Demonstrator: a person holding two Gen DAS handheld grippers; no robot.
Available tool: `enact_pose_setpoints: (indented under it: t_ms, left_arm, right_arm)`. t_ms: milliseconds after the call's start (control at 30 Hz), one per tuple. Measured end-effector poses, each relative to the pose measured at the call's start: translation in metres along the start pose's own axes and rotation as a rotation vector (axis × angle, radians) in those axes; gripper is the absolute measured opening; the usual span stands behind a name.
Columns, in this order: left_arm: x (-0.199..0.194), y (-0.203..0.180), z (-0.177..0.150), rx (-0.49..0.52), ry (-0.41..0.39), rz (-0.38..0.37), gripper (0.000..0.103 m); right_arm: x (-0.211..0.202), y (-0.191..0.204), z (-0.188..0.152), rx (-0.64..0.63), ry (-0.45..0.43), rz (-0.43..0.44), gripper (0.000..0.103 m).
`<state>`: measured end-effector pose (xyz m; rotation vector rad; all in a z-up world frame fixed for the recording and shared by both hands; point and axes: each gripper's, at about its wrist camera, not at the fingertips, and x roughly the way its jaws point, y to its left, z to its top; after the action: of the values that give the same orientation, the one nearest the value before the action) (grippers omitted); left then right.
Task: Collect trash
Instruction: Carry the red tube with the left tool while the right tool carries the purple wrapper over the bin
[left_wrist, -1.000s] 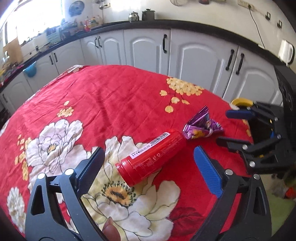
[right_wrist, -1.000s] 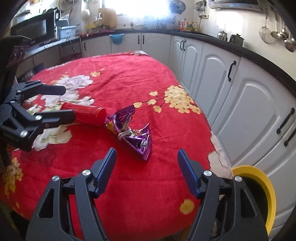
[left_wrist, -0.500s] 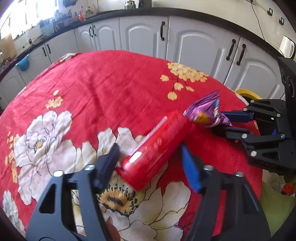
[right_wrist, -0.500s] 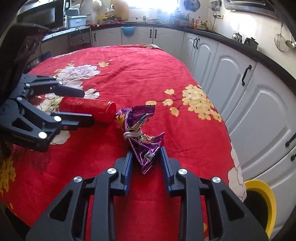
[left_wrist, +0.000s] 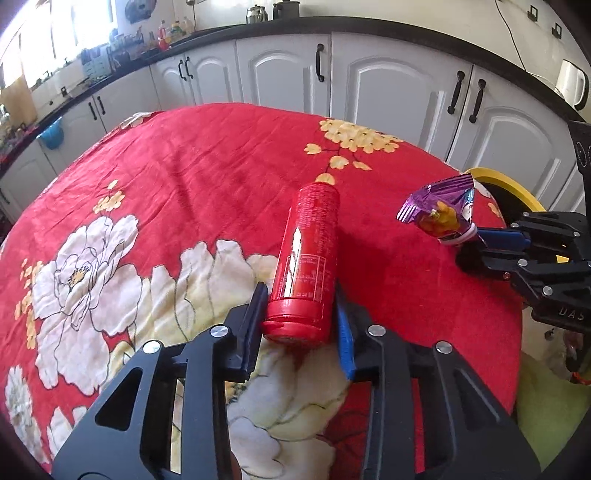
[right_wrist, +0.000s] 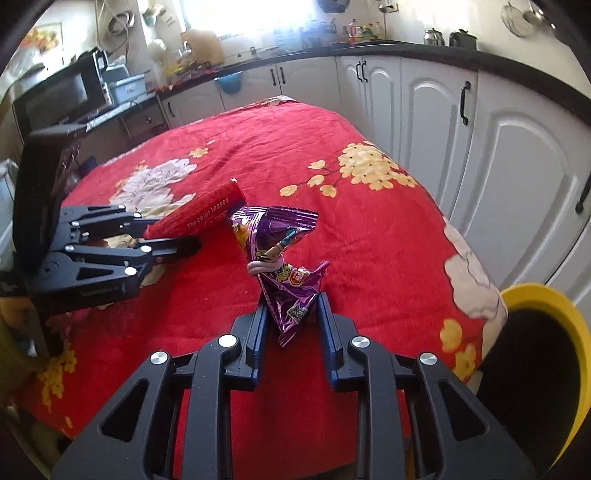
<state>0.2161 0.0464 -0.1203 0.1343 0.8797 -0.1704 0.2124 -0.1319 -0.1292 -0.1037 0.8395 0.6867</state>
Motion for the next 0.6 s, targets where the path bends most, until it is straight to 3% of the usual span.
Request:
enact_pose_setpoints:
  t_ms: [600]
  left_arm:
    - [-0.023, -0.046, 0.010, -0.030, -0.072, -0.074, 0.024]
  right_arm:
    - [-0.060, -0.037, -0.019, 0.115, -0.100, -0.033, 0.023]
